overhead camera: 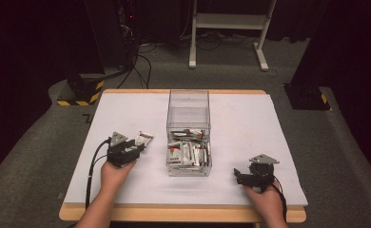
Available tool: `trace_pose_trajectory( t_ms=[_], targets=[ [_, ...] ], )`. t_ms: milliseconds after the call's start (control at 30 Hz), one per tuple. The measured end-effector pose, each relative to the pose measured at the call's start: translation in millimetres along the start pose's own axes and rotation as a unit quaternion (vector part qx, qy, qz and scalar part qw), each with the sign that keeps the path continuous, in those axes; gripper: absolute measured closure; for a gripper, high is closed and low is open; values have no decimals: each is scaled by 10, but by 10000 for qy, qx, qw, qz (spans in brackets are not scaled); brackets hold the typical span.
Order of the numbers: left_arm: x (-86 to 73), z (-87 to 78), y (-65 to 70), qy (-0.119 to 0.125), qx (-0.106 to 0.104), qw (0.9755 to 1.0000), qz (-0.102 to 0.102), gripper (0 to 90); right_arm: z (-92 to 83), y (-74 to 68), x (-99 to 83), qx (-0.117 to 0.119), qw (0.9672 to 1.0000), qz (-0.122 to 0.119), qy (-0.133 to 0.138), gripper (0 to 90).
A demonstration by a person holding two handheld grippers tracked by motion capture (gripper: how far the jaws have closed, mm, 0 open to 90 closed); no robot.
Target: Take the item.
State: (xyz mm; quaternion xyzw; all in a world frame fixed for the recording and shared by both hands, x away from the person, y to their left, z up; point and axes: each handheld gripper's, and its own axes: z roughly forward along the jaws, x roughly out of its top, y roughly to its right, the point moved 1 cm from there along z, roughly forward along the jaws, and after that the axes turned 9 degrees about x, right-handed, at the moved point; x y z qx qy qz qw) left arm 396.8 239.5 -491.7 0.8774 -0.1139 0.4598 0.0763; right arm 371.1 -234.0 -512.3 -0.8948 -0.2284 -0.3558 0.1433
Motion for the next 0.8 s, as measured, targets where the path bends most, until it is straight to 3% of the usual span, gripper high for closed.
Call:
trace_pose_trajectory(
  t_ms=[200, 433, 567, 733, 800],
  targets=[
    [-242, -118, -30, -257, 9, 9996, 121, 489, 0, -1, 0, -1, 10000, -1, 1, 87],
    [-417, -248, -37, -560, 166, 9969, 536, 455, 0, -2, -1, -3, 10000, -3, 1, 87],
    [-459, -285, -35, -514, 95, 9972, 539, 400, 0, -1, -1, -2, 10000, -2, 3, 87],
    [-472, -285, 9, -485, 243, 9961, 693, 394, 0, 0, -1, 0, 10000, -1, 2, 87],
    [-472, -284, -1, -480, 213, 9965, 646, 395, 0, 1, -1, 2, 10000, 0, 2, 86]
  ],
)
